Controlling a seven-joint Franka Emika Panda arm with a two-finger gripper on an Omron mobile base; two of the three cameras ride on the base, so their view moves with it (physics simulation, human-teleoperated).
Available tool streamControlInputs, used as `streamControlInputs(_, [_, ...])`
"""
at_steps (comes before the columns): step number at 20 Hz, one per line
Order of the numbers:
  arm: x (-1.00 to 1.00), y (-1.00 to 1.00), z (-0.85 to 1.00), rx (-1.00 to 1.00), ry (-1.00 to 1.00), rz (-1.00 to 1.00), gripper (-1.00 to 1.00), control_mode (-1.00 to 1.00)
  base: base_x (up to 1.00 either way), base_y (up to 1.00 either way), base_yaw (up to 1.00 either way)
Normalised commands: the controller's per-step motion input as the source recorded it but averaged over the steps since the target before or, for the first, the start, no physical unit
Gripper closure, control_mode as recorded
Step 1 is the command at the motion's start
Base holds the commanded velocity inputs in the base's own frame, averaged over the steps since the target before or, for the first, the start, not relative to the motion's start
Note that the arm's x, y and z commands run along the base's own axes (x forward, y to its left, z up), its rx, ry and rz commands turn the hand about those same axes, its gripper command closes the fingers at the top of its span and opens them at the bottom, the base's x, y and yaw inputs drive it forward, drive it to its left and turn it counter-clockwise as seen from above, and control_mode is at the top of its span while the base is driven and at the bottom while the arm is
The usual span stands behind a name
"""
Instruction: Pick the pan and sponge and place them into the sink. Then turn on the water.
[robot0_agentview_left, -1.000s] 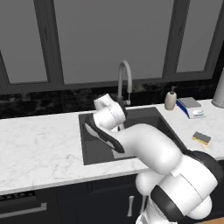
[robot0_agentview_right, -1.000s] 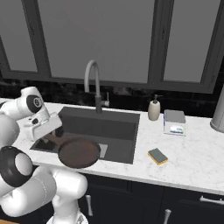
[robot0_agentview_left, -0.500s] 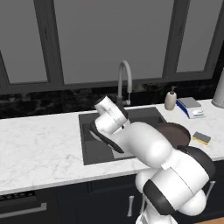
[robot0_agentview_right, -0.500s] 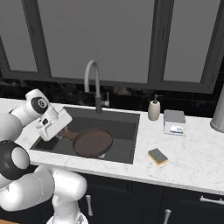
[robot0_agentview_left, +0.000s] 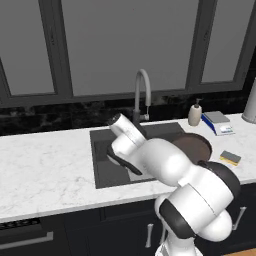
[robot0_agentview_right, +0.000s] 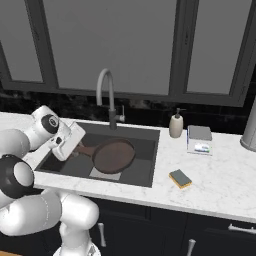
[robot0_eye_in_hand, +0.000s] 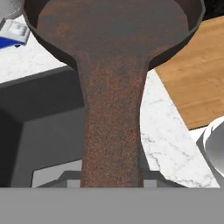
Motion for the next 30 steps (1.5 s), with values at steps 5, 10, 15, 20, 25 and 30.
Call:
streamControlInputs(5, [0.36, 0.0, -0.42, 0.0, -0.21, 0.0, 1.0, -1.0, 0.0, 0.0, 0.0])
streamControlInputs(10, [0.55, 0.01, -0.37, 0.0, -0.07, 0.0, 1.0, -1.0, 0.0, 0.0, 0.0])
streamControlInputs(15, [0.77, 0.3, -0.23, 0.0, 0.01, 0.0, 1.0, -1.0, 0.0, 0.0, 0.0])
streamControlInputs(20, [0.67, 0.59, -0.27, 0.0, 0.01, -0.06, 1.0, -1.0, 0.0, 0.0, 0.0])
streamControlInputs(25, [0.17, 0.32, -0.39, 0.0, 0.0, -0.19, 1.0, -1.0, 0.0, 0.0, 0.0])
streamControlInputs(30, [0.0, 0.02, -0.59, 0.01, 0.0, -0.32, 1.0, -1.0, 0.0, 0.0, 0.0])
